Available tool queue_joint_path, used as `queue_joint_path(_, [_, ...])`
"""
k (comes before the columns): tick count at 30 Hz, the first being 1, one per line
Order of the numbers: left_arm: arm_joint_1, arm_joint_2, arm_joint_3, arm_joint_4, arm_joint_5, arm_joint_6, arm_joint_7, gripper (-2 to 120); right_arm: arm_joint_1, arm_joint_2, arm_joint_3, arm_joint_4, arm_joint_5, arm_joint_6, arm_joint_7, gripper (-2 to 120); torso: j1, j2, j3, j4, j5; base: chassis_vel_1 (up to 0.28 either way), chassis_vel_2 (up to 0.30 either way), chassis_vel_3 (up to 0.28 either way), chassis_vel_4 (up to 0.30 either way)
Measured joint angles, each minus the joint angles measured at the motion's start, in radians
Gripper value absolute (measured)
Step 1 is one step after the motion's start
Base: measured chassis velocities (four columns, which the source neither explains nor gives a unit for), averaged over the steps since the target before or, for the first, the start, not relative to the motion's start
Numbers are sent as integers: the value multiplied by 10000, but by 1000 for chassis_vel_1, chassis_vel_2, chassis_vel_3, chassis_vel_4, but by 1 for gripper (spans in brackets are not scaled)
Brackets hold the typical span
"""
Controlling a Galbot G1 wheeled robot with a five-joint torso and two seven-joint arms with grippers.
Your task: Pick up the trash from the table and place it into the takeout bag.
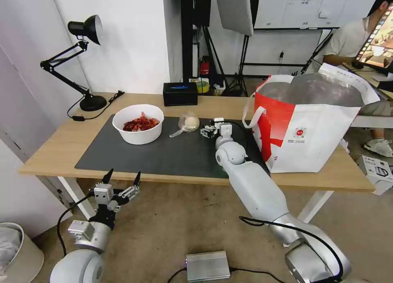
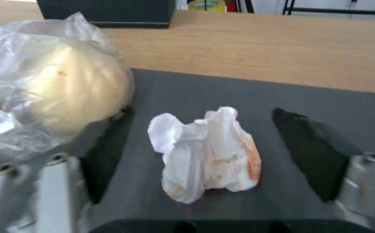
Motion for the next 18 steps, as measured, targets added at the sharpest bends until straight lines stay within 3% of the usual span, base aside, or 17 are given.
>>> queue_joint_path(9, [31,-61,18,-76,-10,-4,2,100,-51,52,80,-104,80,1,43,46,0,0,0,0,0,0,0,0,0])
queue_joint_path(14, [57,-95,8,-114,-12,-4,2,100,-50,58,80,-151,90,8,44,34,0,0,0,-1,0,0,0,0,0])
queue_joint_path(18, [100,-127,-24,-129,-12,-14,4,100,-19,136,125,-274,132,20,51,14,0,0,0,1,0,0,0,0,0])
